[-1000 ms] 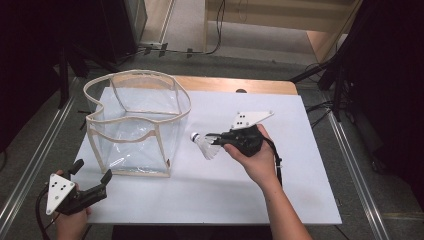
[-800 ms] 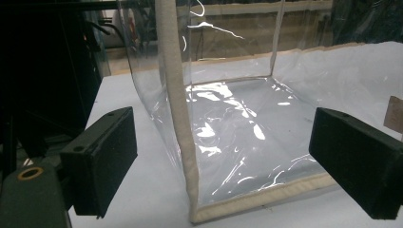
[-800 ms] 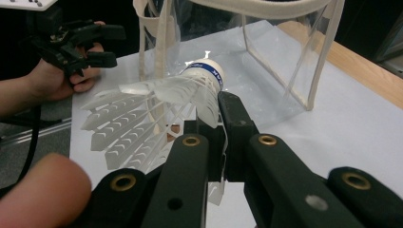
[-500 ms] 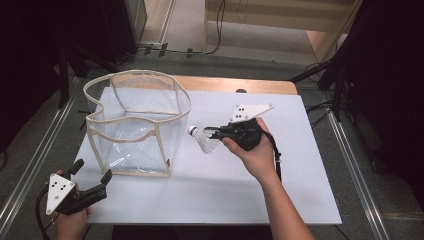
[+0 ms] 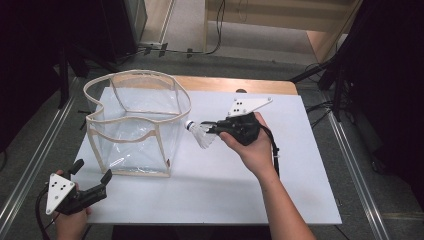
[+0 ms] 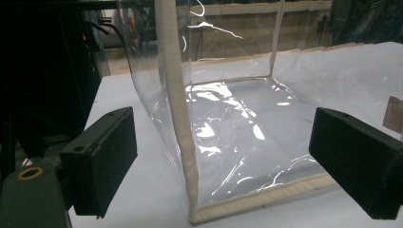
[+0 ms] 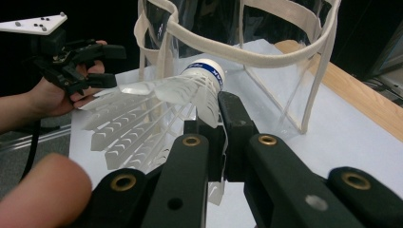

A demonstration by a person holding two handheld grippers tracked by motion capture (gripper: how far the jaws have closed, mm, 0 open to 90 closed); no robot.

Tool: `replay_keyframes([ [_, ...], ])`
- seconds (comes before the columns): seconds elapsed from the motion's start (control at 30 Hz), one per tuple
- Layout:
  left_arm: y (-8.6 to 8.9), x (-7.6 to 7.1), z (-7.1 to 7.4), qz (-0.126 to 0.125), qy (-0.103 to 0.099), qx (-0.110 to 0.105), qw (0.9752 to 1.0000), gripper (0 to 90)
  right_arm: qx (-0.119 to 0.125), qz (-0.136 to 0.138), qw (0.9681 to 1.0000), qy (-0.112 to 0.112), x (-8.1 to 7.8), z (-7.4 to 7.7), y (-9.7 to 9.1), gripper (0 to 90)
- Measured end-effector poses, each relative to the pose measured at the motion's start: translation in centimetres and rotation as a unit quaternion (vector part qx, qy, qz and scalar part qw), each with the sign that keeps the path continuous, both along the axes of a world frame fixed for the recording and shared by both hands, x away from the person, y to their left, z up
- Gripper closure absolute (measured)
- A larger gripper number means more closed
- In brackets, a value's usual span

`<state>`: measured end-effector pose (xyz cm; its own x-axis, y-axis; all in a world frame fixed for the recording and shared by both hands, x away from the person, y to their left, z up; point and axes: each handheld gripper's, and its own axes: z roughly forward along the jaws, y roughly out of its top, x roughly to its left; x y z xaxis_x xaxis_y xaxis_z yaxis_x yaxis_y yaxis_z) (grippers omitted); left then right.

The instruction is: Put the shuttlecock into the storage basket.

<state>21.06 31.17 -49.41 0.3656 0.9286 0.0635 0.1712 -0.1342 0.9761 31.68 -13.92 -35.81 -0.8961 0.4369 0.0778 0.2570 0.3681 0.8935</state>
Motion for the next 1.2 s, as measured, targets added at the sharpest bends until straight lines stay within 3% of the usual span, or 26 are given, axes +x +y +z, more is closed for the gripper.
replay_keyframes([
  [0.73,0.1,0.0,0.0,0.0,0.001,-0.002,1.0,9.3,0.008,-0.001,0.9998,-0.016,0.8,2.3,0.7,86.0],
  [1.2,0.0,0.0,0.0,-0.001,0.001,-0.003,1.0,9.3,0.01,-0.001,0.9998,-0.019,1.6,2.8,1.4,86.0],
])
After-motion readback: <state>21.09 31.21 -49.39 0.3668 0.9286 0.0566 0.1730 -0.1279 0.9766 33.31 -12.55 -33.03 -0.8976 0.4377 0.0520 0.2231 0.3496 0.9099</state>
